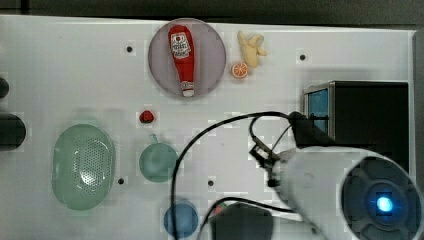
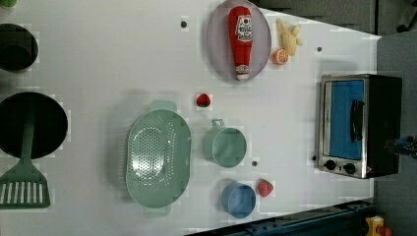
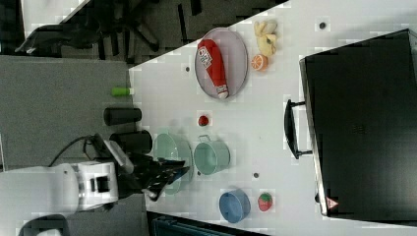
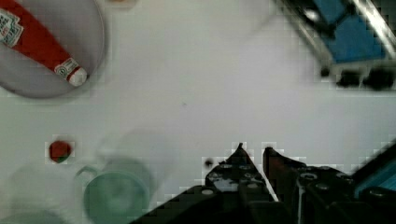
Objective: Flap open oven.
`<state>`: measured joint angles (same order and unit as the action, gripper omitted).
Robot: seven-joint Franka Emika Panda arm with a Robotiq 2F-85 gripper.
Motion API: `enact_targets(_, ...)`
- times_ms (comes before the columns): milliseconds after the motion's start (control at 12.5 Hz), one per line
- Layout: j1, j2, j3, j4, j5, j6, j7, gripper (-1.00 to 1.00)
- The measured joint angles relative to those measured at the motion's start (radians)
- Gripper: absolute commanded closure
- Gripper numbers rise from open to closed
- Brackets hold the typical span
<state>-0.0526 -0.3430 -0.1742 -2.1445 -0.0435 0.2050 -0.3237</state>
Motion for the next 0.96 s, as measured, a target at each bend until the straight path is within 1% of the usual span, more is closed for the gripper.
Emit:
enact_targets(160,-0.004,0.014,-0.053,-0.02,-0.029,0.091,-0.167,0.65)
enact_targets(400,-0.035,0.076,-0.114,-0.035,-0.061,0.218,-0.392,0.65)
enact_targets(640,-0.041,0.173,-0.187,-0.059,-0.079,0.335,-0.564,0.65)
enact_targets(800,-0.048,0.243,-0.221,-0.072,-0.081,0.408,-0.686,0.65)
enact_targets(960,-0.058,0.317,-0.239,-0.074,-0.082,0.486,-0.758,0.65)
